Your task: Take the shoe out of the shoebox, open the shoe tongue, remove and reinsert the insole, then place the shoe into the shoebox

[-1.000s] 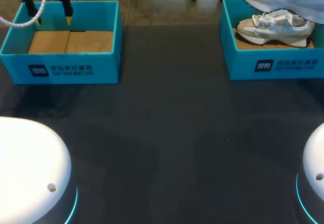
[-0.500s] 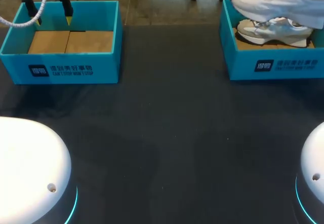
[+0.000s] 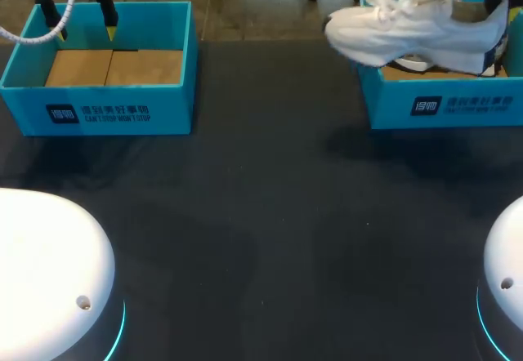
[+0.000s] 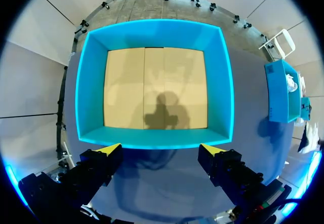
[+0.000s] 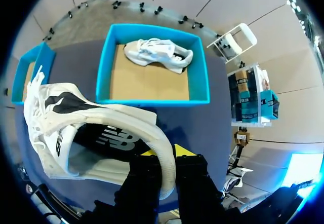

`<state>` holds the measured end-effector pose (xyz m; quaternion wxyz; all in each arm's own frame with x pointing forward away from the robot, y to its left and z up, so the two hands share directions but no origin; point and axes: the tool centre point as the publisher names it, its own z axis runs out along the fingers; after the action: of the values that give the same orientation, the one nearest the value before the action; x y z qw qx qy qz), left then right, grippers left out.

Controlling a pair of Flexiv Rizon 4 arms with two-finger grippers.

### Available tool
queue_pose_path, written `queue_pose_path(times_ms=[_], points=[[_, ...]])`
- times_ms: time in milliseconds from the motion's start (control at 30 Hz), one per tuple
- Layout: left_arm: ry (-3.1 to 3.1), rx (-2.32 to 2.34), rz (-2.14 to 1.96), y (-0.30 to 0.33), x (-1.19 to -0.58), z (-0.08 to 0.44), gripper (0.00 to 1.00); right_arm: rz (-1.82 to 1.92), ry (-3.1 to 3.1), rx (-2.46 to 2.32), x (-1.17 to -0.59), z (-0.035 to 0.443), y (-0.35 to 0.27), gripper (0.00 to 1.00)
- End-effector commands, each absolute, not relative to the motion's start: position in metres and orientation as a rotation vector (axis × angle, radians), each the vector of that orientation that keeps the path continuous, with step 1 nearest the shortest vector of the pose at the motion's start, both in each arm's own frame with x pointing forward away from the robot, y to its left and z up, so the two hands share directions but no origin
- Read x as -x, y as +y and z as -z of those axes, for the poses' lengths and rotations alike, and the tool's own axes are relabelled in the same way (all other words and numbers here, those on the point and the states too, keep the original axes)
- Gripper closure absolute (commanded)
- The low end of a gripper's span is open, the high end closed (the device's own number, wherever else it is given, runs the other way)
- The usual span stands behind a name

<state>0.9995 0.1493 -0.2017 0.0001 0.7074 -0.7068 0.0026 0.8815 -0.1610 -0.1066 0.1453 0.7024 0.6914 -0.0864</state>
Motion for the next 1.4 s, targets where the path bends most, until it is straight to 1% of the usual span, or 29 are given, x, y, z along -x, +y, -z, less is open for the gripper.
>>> queue_pose_path(times_ms=[33,367,567,900,1400], points=[[-2.221,-2.222,-0.005,0.15,-1.0,0.201,0.0,0.266,1.97,-1.973,-0.852,0.108,-0.132,1.0],[-2.221,-2.222,-0.005,0.15,-1.0,0.201,0.0,0.35,1.944,-1.93,-0.798,0.111,-0.071,1.0],[-2.221,-2.222,-0.005,0.15,-1.0,0.201,0.0,0.371,1.909,-1.955,-0.777,0.116,-0.042,1.0],[-2.221,-2.222,-0.005,0.15,-1.0,0.201,0.0,0.415,1.898,-1.962,-0.74,0.133,-0.005,1.0],[-2.221,-2.222,-0.005,0.15,-1.0,0.201,0.0,0.436,1.82,-1.946,-0.685,0.138,0.046,1.0]])
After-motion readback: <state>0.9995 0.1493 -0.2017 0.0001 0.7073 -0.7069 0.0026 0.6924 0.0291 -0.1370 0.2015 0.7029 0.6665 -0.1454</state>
